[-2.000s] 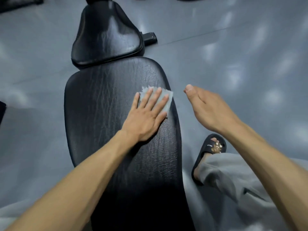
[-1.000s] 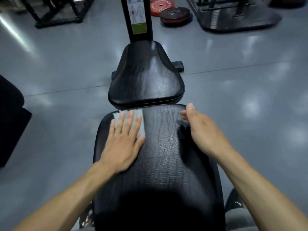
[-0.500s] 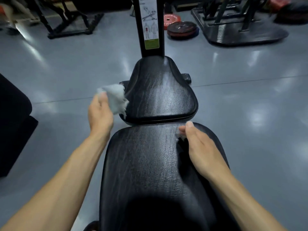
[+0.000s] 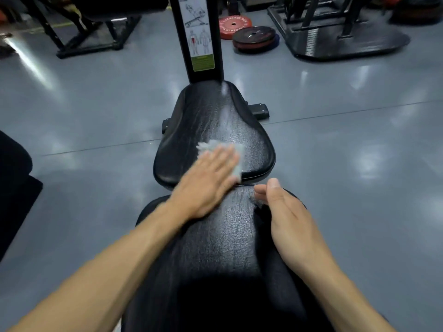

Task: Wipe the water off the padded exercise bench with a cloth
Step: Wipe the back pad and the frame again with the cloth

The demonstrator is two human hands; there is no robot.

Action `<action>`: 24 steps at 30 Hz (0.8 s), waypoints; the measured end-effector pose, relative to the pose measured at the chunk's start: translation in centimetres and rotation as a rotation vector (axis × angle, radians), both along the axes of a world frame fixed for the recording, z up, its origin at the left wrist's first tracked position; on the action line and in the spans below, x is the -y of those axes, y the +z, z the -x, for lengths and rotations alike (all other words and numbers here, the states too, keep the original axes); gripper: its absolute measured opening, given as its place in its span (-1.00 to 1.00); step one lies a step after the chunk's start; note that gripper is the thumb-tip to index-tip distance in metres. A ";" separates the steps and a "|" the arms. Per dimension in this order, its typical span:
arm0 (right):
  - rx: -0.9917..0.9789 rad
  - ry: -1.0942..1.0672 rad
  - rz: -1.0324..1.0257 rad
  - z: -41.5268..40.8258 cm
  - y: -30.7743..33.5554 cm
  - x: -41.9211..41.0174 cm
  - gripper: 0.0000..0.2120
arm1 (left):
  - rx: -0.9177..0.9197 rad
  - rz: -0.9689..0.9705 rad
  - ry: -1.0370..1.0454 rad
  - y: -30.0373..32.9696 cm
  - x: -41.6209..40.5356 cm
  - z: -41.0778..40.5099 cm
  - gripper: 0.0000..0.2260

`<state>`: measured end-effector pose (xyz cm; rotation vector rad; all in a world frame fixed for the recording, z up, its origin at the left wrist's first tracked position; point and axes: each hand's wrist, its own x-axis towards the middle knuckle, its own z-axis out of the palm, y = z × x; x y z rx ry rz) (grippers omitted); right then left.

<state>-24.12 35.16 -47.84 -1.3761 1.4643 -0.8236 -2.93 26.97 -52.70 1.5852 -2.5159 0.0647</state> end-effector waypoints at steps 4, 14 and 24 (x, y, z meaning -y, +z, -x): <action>0.002 -0.031 -0.015 1.3 0.0 -0.1 -0.24 | -0.064 -0.124 0.457 1.3 4.8 -3.1 -0.34; -0.075 -0.074 -0.021 3.5 0.6 0.3 -0.31 | 0.103 -0.212 0.094 3.1 6.1 2.1 -0.46; -0.056 -0.083 -0.059 3.6 0.2 1.1 -0.39 | 0.225 -0.136 -0.122 3.0 7.1 4.1 -0.45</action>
